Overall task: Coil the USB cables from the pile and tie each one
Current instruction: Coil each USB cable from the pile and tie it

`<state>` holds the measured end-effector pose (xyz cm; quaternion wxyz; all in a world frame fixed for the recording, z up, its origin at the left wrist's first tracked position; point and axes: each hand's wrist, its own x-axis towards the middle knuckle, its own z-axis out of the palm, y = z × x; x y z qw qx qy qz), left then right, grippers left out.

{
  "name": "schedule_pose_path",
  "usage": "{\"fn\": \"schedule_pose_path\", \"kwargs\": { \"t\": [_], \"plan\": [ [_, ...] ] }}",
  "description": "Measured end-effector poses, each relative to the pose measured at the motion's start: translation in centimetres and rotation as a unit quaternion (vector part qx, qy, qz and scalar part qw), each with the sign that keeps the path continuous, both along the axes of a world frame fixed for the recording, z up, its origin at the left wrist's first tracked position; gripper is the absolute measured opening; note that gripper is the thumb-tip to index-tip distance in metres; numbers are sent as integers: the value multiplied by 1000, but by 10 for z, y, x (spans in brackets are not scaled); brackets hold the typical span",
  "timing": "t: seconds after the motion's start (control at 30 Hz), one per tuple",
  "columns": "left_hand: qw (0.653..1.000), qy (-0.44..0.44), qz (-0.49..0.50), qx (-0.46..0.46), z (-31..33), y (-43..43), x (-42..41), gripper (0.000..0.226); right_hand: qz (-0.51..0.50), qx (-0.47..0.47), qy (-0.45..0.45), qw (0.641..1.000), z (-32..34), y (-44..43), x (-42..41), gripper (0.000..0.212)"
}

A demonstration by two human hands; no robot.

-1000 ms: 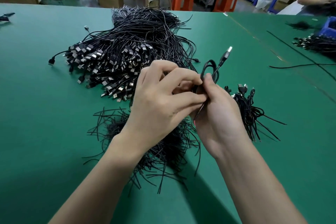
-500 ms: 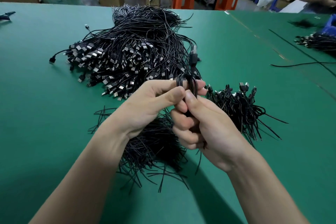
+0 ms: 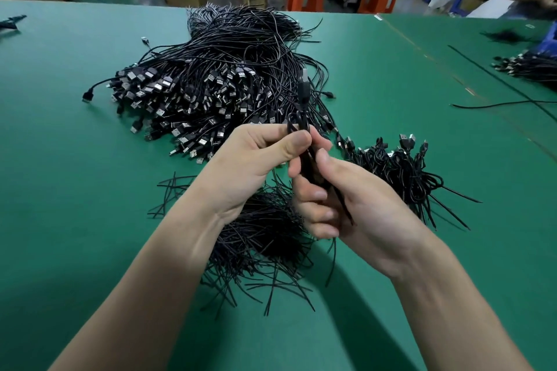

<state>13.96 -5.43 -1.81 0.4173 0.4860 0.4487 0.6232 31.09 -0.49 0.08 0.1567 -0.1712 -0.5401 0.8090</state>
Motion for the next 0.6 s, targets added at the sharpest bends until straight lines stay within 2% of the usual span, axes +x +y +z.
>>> {"fn": "schedule_pose_path", "kwargs": {
  "t": [0.07,0.2,0.3,0.37,0.47,0.53,0.6],
  "plan": [
    [1000,18,-1,7,1,0,0,34,-30,82,-36,996,-1,-2,-2,32],
    [998,63,12,23,3,0,0,23,-86,194,-43,976,-5,-5,-5,31],
    [979,196,47,3,11,-3,-10,28,-160,251,-61,953,-12,-5,-5,33],
    [932,352,61,-57,13,-8,-24,25,-210,309,-100,922,-16,-4,-4,32],
    [817,541,7,-199,11,-13,-35,6,-237,337,-135,901,-23,-4,-4,32],
    [765,584,-17,-272,7,-14,-35,3,-231,330,-145,904,-26,-6,-5,33],
    [744,590,-28,-312,6,-14,-33,5,-226,318,-151,908,-28,-7,-5,34]
  ]
}}
